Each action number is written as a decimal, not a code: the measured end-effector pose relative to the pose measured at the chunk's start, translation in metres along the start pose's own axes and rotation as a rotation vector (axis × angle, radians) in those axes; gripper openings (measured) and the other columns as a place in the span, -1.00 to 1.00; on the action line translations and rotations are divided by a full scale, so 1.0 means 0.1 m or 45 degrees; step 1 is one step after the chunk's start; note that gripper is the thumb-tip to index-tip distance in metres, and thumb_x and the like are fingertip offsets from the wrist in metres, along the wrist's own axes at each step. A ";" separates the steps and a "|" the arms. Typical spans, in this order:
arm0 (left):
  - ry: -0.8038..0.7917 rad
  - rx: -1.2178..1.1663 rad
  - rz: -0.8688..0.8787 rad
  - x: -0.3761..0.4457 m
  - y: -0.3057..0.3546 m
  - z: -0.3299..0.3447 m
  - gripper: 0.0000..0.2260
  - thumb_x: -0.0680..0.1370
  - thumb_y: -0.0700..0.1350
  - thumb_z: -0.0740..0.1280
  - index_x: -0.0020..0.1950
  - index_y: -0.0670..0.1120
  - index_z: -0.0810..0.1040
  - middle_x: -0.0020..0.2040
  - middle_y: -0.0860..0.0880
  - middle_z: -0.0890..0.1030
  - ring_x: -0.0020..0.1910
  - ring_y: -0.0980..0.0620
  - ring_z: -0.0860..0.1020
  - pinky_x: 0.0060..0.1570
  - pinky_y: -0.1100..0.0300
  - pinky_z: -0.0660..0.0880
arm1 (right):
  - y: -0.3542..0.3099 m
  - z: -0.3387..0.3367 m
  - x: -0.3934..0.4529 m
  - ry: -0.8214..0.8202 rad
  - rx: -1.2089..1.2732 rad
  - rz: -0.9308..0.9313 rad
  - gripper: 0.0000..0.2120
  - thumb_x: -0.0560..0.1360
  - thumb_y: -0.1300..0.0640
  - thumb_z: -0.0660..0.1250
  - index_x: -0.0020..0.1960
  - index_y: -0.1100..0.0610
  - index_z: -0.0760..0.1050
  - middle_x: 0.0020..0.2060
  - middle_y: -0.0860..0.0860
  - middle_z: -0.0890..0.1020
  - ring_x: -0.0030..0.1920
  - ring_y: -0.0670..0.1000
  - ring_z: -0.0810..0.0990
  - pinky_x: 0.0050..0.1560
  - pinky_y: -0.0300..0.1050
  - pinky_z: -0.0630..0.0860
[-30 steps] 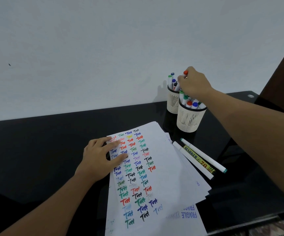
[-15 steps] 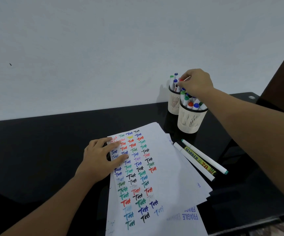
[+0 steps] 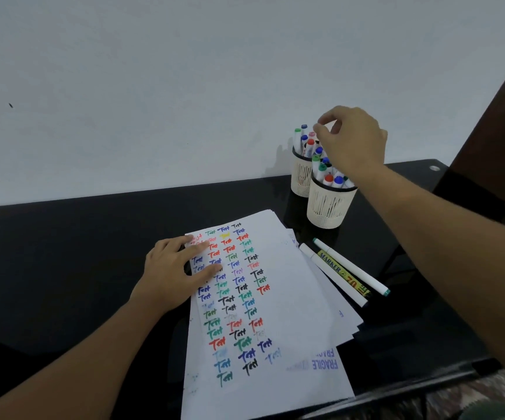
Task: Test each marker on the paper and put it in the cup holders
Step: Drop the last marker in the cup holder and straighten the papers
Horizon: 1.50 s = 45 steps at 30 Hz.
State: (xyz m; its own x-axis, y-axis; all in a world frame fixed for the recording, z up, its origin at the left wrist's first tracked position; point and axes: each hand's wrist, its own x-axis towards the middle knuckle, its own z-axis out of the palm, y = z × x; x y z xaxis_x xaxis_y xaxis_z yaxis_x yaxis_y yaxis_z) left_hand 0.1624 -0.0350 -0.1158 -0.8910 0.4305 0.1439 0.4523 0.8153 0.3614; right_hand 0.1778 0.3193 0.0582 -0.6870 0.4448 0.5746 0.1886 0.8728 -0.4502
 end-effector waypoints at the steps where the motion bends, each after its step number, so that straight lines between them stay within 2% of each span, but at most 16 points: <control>1: 0.003 -0.009 0.005 0.00 0.00 0.00 -0.20 0.37 0.61 0.07 0.47 0.21 0.43 0.51 0.11 0.34 0.47 0.03 0.21 0.48 -0.14 0.18 | -0.01 -0.04 -0.14 0.043 0.039 -0.003 -0.81 0.62 -0.15 0.29 0.11 -0.11 0.61 -0.13 -0.10 0.61 0.00 0.00 0.58 0.15 0.09 0.38; 5: 0.046 -0.068 0.025 -0.04 0.03 -0.01 -0.31 0.43 0.50 0.25 0.45 0.17 0.47 0.49 0.07 0.35 0.44 0.01 0.28 0.45 -0.11 0.26 | 0.05 -0.15 -0.80 0.108 0.158 0.058 -0.83 0.61 -0.15 0.29 0.02 -0.10 0.58 -0.24 -0.12 0.52 -0.12 -0.04 0.52 0.07 0.09 0.48; 8: 0.048 -0.137 0.015 -0.10 0.07 -0.04 -0.35 0.44 0.41 0.33 0.45 0.14 0.48 0.48 0.06 0.34 0.42 0.01 0.30 0.41 -0.06 0.31 | 0.19 -0.11 -1.29 -0.030 0.239 0.155 -0.85 0.60 -0.12 0.32 0.03 -0.09 0.60 -0.22 -0.11 0.54 -0.14 -0.06 0.54 -0.08 0.03 0.54; 10: 0.002 -0.140 0.015 -0.12 0.09 -0.07 -0.33 0.43 0.42 0.33 0.47 0.14 0.45 0.49 0.05 0.32 0.43 0.00 0.30 0.41 -0.07 0.33 | 0.33 -0.02 -1.55 -0.240 0.171 0.196 -0.77 0.59 -0.16 0.34 0.14 -0.08 0.61 -0.08 -0.08 0.58 -0.02 -0.04 0.57 -0.08 -0.02 0.54; 14: -0.091 -0.148 -0.059 -0.11 0.19 -0.14 -0.25 0.41 0.45 0.30 0.53 0.14 0.37 0.54 0.05 0.25 0.46 0.00 0.29 0.42 -0.09 0.35 | 0.54 0.05 -1.81 -0.627 -0.103 0.269 -0.40 0.54 -0.33 0.34 0.46 -0.02 0.44 0.30 0.06 0.48 0.31 0.11 0.45 0.23 0.12 0.51; 17: -0.039 -0.266 -0.139 -0.20 0.33 -0.15 -0.26 0.42 0.41 0.34 0.55 0.15 0.34 0.55 0.04 0.23 0.52 0.00 0.21 0.45 -0.13 0.32 | 0.61 0.03 -1.86 -0.758 -0.268 0.290 -0.29 0.51 -0.37 0.33 0.49 0.05 0.36 0.35 0.09 0.42 0.36 0.14 0.38 0.23 0.10 0.44; 20: -0.018 -0.318 -0.155 -0.38 0.45 -0.10 -0.27 0.41 0.43 0.33 0.52 0.18 0.37 0.53 0.05 0.28 0.51 0.00 0.20 0.43 -0.17 0.34 | 0.66 0.04 -1.86 -0.752 -0.254 0.283 -0.40 0.54 -0.31 0.34 0.39 0.09 0.46 0.28 0.11 0.45 0.30 0.16 0.39 0.16 0.05 0.44; 23: -0.059 -0.128 -0.082 -0.51 0.50 -0.01 -0.28 0.40 0.50 0.23 0.50 0.23 0.39 0.52 0.06 0.34 0.50 -0.02 0.22 0.49 -0.14 0.22 | 0.67 0.05 -1.89 -0.745 -0.182 0.287 -0.47 0.56 -0.24 0.36 0.38 0.08 0.48 0.23 0.12 0.45 0.26 0.16 0.41 0.07 -0.02 0.40; 27: -0.082 -0.016 -0.045 -0.55 0.49 0.03 -0.32 0.40 0.53 0.14 0.46 0.29 0.41 0.55 0.09 0.32 0.53 -0.01 0.18 0.53 -0.09 0.05 | 0.65 0.07 -1.89 -0.789 -0.148 0.325 -0.52 0.59 -0.20 0.35 0.36 0.08 0.44 0.23 0.13 0.48 0.25 0.18 0.44 0.21 0.07 0.44; 30: -0.116 0.011 -0.043 -0.55 0.49 0.02 -0.31 0.40 0.53 0.11 0.47 0.30 0.39 0.57 0.09 0.29 0.55 -0.02 0.15 0.55 -0.13 0.01 | 0.60 0.09 -1.91 -0.833 -0.240 0.265 -0.60 0.65 -0.16 0.26 0.33 0.10 0.41 0.22 0.12 0.49 0.23 0.19 0.47 0.19 0.12 0.42; 34: -0.120 0.039 -0.025 -0.55 0.48 0.03 -0.29 0.40 0.56 0.06 0.48 0.32 0.37 0.58 0.09 0.27 0.56 -0.03 0.13 0.55 -0.16 0.00 | 0.55 0.12 -1.97 -0.793 -0.358 0.108 -0.68 0.71 -0.08 0.17 0.23 0.18 0.37 0.14 0.15 0.51 0.05 0.14 0.47 0.04 0.07 0.47; 36: -0.115 0.053 -0.024 -0.54 0.47 0.05 -0.29 0.40 0.57 0.04 0.48 0.32 0.37 0.58 0.10 0.27 0.56 -0.03 0.13 0.55 -0.16 0.00 | 0.54 0.13 -1.98 -0.778 -0.393 0.061 -0.70 0.72 -0.05 0.16 0.20 0.20 0.37 0.11 0.15 0.51 -0.04 0.10 0.43 -0.08 -0.01 0.41; 40: -0.092 0.079 -0.018 -0.53 0.47 0.06 -0.31 0.42 0.56 0.05 0.47 0.32 0.38 0.57 0.10 0.29 0.56 -0.03 0.15 0.55 -0.17 0.01 | 0.50 0.14 -2.00 -0.726 -0.459 0.004 -0.71 0.73 -0.04 0.13 0.22 0.19 0.37 0.12 0.14 0.50 -0.05 0.06 0.40 -0.13 -0.06 0.35; 45: -0.025 0.017 0.009 -0.54 0.49 0.05 -0.26 0.40 0.57 0.05 0.50 0.28 0.36 0.56 0.06 0.30 0.55 -0.04 0.17 0.55 -0.18 0.01 | 0.41 0.01 -1.94 -0.662 -0.282 0.053 -0.77 0.75 0.00 0.07 0.14 0.18 0.31 -0.10 0.11 0.56 -0.27 0.10 0.48 -0.33 -0.01 0.33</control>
State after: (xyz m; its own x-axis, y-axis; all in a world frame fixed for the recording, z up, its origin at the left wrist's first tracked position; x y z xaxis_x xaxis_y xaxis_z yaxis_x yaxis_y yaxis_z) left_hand 0.2331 -0.0168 -0.1110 -0.8870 0.4437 0.1279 0.4590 0.8173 0.3482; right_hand 0.3181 0.2681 -0.0724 -0.9205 0.3712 0.1221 0.3271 0.9028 -0.2790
